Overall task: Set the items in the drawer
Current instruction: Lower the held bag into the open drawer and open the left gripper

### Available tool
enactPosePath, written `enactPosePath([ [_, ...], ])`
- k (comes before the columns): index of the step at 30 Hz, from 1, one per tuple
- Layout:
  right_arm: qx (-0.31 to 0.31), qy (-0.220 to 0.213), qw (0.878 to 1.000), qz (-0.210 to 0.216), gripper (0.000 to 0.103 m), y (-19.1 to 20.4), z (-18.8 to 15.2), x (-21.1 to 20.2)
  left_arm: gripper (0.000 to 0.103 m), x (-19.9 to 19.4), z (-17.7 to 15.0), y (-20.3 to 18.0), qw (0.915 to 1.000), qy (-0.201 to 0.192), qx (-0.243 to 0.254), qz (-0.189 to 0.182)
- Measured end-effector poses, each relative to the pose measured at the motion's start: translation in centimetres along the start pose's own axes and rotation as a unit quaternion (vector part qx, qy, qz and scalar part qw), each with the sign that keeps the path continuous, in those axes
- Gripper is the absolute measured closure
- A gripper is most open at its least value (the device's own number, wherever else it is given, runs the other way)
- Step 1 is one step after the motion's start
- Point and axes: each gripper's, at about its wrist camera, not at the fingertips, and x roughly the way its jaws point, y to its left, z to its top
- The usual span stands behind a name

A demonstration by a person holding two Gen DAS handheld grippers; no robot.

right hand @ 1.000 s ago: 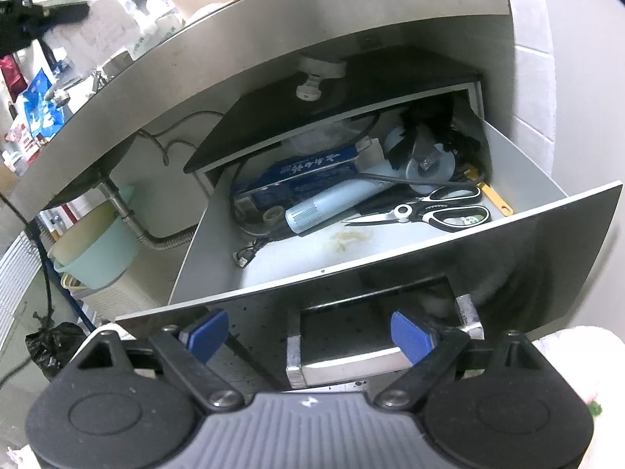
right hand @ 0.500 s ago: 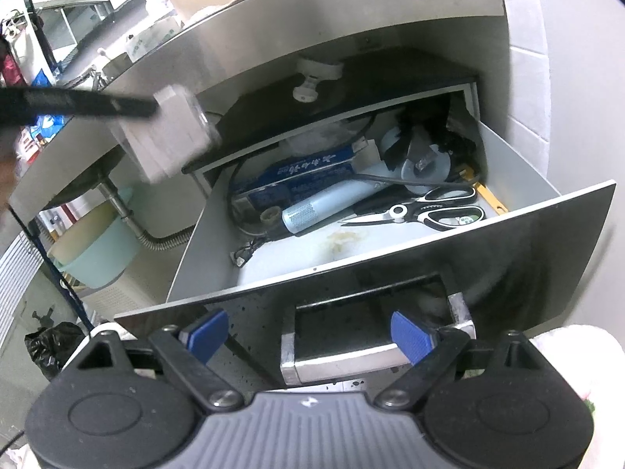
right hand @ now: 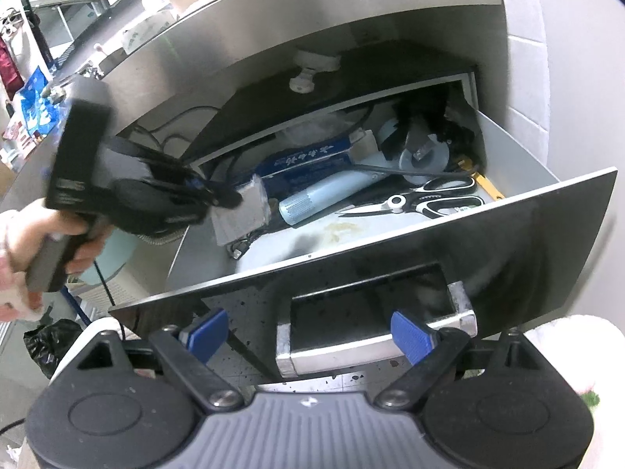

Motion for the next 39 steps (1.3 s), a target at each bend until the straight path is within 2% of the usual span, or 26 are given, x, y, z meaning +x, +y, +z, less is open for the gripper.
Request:
enactPosePath([
  [7,-0.001,-0.004,1.0,-0.01,0.013,-0.2,0.0,-0.5,0.098,3.6,-0.2,-0.2,0.9989,0.039,0.026,0.009],
  [15,-0.005,0.0,1.0,-0.008,0.012,-0.1,0.1,-0.3,0.098,5.2,-0.1,-1.1,0.9974,0.061,0.037,0.009],
  [23,-0.002,0.003,1.0,-0.007,0.012,0.0,0.0,-0.1,0.092,6.7,0.0,-2.0,0.9955,0.083,0.046,0.009],
  [27,-0.001,0.005,1.0,-0.004,0.012,0.1,0.0,-0.1,0.089,7.0,0.0,-1.8,0.9947,0.099,0.023,-0.017],
  [33,0.004,0.007,1.0,-0.002,0.012,0.0,0.0,0.0,0.076,6.6,0.0,-1.7,0.9944,0.1,0.009,-0.032],
  [36,0.007,0.009,1.0,-0.003,0.012,0.0,0.0,0.0,0.064,6.2,0.0,-1.5,0.9941,0.1,-0.001,-0.044],
  [39,0.006,0.008,1.0,-0.003,0.012,0.0,0.0,0.1,0.064,5.7,0.0,-1.2,0.9939,0.096,-0.01,-0.053],
])
